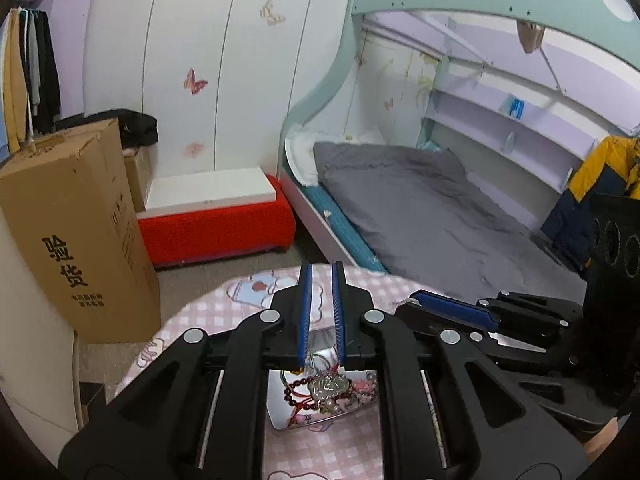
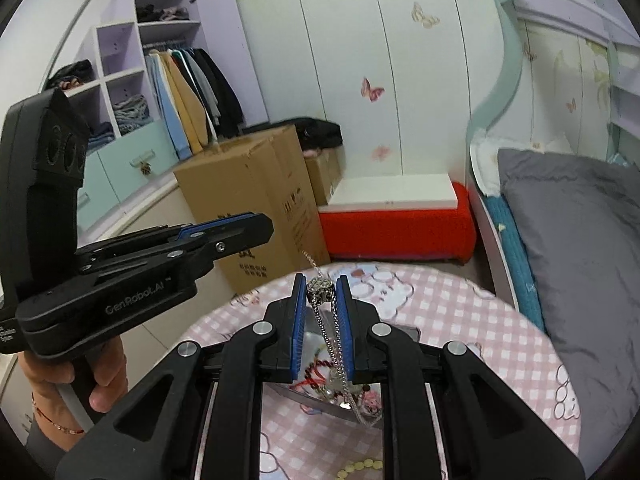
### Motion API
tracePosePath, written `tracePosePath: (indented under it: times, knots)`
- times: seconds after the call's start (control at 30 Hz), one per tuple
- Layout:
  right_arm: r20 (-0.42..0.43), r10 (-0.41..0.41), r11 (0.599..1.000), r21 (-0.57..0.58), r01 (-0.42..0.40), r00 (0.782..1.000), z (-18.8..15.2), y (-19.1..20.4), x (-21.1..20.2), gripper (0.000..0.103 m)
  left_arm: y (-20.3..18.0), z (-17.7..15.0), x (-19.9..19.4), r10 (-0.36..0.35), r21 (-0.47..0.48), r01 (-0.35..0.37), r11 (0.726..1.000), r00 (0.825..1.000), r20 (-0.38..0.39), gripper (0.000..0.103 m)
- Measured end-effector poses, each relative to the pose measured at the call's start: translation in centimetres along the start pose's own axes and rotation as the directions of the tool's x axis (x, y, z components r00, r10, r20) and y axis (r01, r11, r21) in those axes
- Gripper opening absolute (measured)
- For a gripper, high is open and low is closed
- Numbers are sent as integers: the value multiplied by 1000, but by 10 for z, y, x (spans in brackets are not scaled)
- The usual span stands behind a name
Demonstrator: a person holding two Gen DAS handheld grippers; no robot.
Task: Organize jewelry
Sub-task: 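Lower the silver chains into the grey box and open the right tool, then grasp the pale yellow bead bracelet with the right tool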
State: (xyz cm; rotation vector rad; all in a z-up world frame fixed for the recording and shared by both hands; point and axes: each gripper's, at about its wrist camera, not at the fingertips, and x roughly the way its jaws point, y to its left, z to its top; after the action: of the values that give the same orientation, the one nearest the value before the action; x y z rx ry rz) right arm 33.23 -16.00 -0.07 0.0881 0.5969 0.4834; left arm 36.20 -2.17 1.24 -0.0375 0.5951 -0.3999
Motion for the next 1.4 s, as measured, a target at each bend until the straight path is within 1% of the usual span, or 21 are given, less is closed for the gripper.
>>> tracePosePath:
  times: [0.2,0.37,0.4,0.47,0.5,0.53,0.63,0.73,0.8,0.9,0.93,0.97,1.03,1.07,1.13,1.2,1.3,1.37,1.4]
  knots:
    - [-37,-15,1000,23,16,999,-13,-11,10,13,4,-19,22,10,4,-9,1000,997,-72,11]
    - [-72,-23,999,33,25,997,-17,-11,16,16,-1,-36,37,8,44,-1,999,986,-165,12]
    - [-75,-23,999,37,25,997,-18,-11,16,16,-2,-40,39,6,46,3,999,983,-181,15]
    - [-79,-25,999,41,28,997,-21,-10,14,16,-2,-45,39,-1,44,10,999,981,-196,37]
    - [-81,-26,999,41,30,996,-21,-11,12,16,-1,-46,37,1,40,7,999,981,-192,55]
    - [-79,-30,999,42,33,996,-24,-11,7,16,-1,-49,32,8,35,-2,999,985,-174,56]
    - [-74,-42,998,37,45,996,-28,-12,-4,17,-6,-58,25,-22,31,28,999,982,-186,56]
    - [-78,-58,997,41,61,995,-40,-16,-22,18,-14,-69,19,-27,56,39,998,981,-190,56]
    - [-95,-70,997,37,74,993,-50,-20,-29,20,-20,-78,15,-23,72,38,997,980,-196,56]
    - [-137,-107,993,35,113,985,-70,-30,-34,23,-17,-86,9,8,74,7,997,981,-193,56]
    - [-164,-130,990,28,137,978,-81,-34,-33,23,-13,-87,7,22,66,-9,998,981,-192,56]
    - [-182,-138,989,31,146,974,-88,-37,-31,23,-7,-88,4,48,47,-40,998,982,-185,56]
    - [-238,-148,986,38,162,960,-107,-45,-23,23,2,-88,1,76,26,-73,997,981,-176,56]
    - [-255,-165,984,28,177,953,-114,-46,-19,23,10,-88,0,107,11,-106,994,979,-175,56]
    - [-292,-181,981,15,194,939,-126,-48,-11,23,21,-89,1,133,-18,-139,990,974,-182,56]
    - [-313,-171,982,21,187,934,-135,-48,-3,23,34,-91,7,137,-60,-152,987,969,-206,56]
    - [-330,-160,984,18,176,930,-139,-47,5,23,46,-96,15,140,-89,-165,982,961,-237,56]
    - [-340,-186,981,-9,195,922,-142,-46,12,23,51,-98,21,120,-112,-154,982,958,-261,56]
    - [-348,-192,980,-18,198,918,-143,-46,16,23,51,-98,22,111,-120,-146,982,959,-261,56]
